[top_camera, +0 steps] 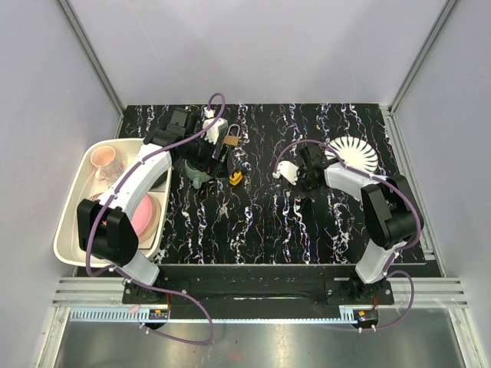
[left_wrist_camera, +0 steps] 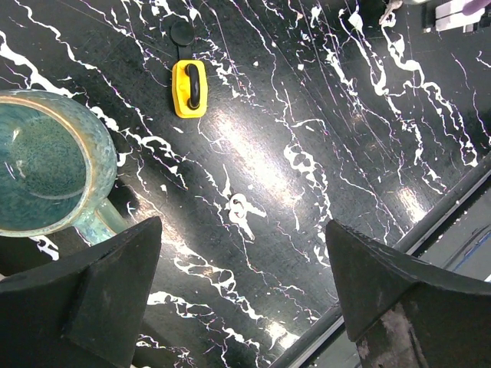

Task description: Unlock with the key

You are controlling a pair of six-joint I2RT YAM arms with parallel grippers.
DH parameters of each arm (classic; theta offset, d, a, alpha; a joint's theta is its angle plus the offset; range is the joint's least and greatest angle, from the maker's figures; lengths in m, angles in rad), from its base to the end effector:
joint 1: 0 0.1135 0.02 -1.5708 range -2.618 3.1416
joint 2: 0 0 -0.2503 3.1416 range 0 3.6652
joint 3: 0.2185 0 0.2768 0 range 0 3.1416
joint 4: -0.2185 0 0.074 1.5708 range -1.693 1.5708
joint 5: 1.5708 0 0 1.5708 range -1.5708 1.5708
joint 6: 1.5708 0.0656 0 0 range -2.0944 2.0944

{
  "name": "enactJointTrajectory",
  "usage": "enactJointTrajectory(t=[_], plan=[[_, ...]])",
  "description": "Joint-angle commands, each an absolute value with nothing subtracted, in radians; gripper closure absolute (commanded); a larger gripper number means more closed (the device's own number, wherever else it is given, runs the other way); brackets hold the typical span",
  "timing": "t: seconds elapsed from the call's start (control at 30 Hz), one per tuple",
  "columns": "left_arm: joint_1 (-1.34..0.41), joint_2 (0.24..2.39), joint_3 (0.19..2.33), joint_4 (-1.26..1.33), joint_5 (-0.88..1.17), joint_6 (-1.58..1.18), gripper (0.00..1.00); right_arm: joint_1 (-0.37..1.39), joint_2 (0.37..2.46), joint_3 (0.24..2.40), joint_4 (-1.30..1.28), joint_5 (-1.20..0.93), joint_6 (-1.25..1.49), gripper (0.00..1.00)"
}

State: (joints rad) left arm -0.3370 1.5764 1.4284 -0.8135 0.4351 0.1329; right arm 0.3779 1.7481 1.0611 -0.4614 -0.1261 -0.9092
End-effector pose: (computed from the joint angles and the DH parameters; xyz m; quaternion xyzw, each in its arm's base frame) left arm 0.3437 -0.1497 0.2738 0.2798 0.8908 -0.2347 0.2704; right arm 0.3391 0.1435 0.1080 -0.5961 0.7727 0.0045 0.2181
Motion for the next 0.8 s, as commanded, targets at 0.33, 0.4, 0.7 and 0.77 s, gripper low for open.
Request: enactJointTrajectory(t=[0.33, 0.4, 0.7, 0.77], plan=[[-0.331, 1.575, 1.427, -0.779, 0.497, 0.13, 0.09, 0.368, 1.778, 1.143, -0.543, -0.219, -0.901, 1.0], [-0.331, 1.577, 1.425, -0.779, 0.505, 0.129, 0.09, 0.368, 1.75, 1.144, -0.541, -0.229, -0.897, 1.0], [-0.33, 1.578, 1.417, -0.73, 0.731, 0.123, 0.09, 0.367, 1.531, 1.137, -0.502, -0.284, -0.839, 1.0], [-0.331, 1.589, 1.416, -0.704, 0.791, 0.12, 0.1, 0.368, 1.493, 1.135, -0.496, -0.304, -0.83, 1.0]])
